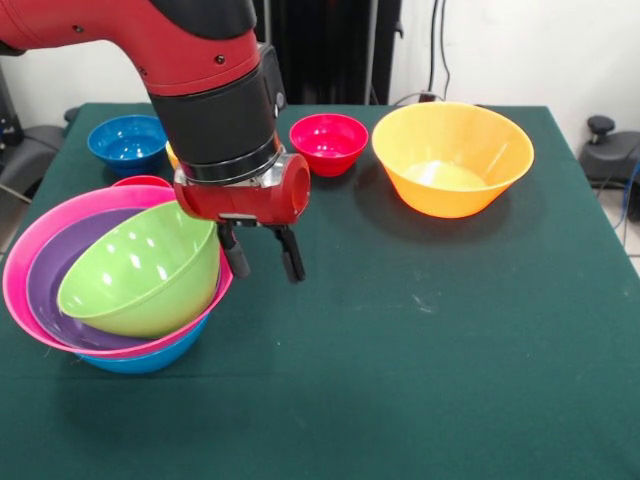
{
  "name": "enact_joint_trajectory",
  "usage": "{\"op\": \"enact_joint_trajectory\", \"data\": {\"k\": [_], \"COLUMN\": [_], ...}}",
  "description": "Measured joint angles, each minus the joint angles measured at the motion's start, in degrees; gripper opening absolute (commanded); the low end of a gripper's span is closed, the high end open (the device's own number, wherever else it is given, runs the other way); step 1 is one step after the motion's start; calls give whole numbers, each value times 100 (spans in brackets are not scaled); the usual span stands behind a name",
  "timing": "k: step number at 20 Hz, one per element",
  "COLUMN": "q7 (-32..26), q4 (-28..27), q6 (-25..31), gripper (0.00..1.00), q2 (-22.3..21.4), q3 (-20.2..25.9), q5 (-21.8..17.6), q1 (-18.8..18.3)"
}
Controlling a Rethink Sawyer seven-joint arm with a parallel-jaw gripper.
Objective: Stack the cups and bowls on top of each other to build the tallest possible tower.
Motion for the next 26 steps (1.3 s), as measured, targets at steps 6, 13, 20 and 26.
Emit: {"op": "enact_joint_trajectory", "data": {"k": [6,13,20,26], "q7": [0,0,0,0], "q4": [29,29,27,31], "q6": [6,206,265,265], "gripper": [100,100,100,100], "q2": [-184,-733,-1058,-1069], "q3": [7,8,15,14], "q5": [0,42,102,101], "q1": [-1,-1,-13,-49]}}
